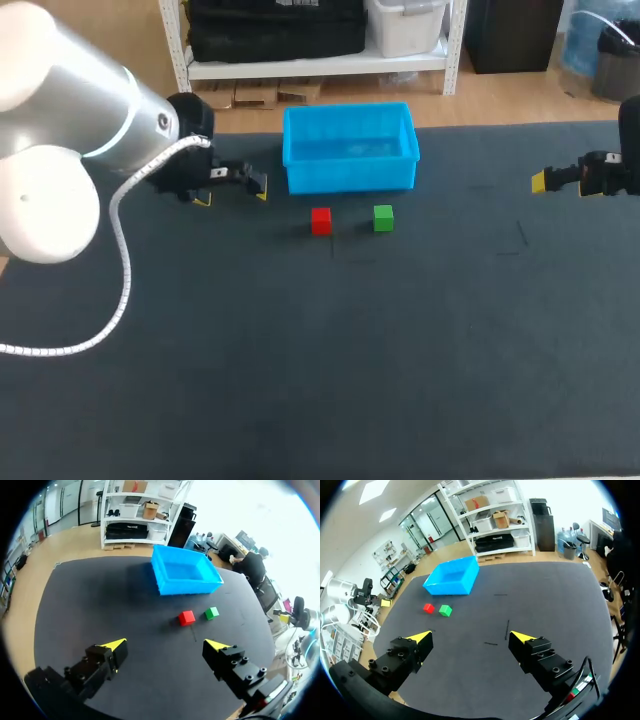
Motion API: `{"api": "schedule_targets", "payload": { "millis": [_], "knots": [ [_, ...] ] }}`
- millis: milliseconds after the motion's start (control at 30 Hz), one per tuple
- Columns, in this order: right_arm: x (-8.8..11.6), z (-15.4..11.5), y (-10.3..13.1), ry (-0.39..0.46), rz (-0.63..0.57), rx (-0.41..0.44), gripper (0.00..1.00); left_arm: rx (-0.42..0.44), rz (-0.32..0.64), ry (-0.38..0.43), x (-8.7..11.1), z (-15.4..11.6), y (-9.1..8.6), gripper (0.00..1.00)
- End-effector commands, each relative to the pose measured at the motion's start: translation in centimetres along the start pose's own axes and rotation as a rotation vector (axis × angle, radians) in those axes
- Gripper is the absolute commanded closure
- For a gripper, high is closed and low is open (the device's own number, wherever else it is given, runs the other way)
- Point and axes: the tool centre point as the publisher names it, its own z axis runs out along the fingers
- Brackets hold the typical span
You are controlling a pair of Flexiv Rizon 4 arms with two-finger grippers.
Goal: Use the left arm to pick the red cube and place it into the blue plastic box first, then use the right arm to grasp the green cube and put it into the same blue plastic box after the first action is fully finished.
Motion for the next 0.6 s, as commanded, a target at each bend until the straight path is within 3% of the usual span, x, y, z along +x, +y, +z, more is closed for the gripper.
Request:
{"api": "schedule_targets", "payload": {
  "millis": [33, 133, 267, 333, 367, 600],
  "knots": [
    [0.0, 0.0, 0.0, 0.000, 0.000, 0.001, 0.00, -0.112, -0.002, 0.000, -0.1, 0.1, -0.3, 0.00],
    [0.0, 0.0, 0.0, 0.000, 0.000, 0.001, 0.00, -0.112, -0.002, 0.000, -0.1, 0.1, -0.3, 0.00],
    [0.0, 0.0, 0.0, 0.000, 0.000, 0.001, 0.00, -0.175, 0.000, 0.002, -0.5, 0.8, -2.3, 0.00],
    [0.0, 0.0, 0.0, 0.000, 0.000, 0.001, 0.00, -0.164, -0.045, 0.062, -1.1, 1.2, -3.0, 0.00],
    [0.0, 0.0, 0.0, 0.000, 0.000, 0.001, 0.00, -0.213, -0.053, 0.066, -1.6, 1.6, -3.5, 0.00],
    [0.0, 0.0, 0.0, 0.000, 0.000, 0.001, 0.00, -0.302, -0.132, 0.195, -2.8, 3.6, -4.6, 0.00]
  ]
}}
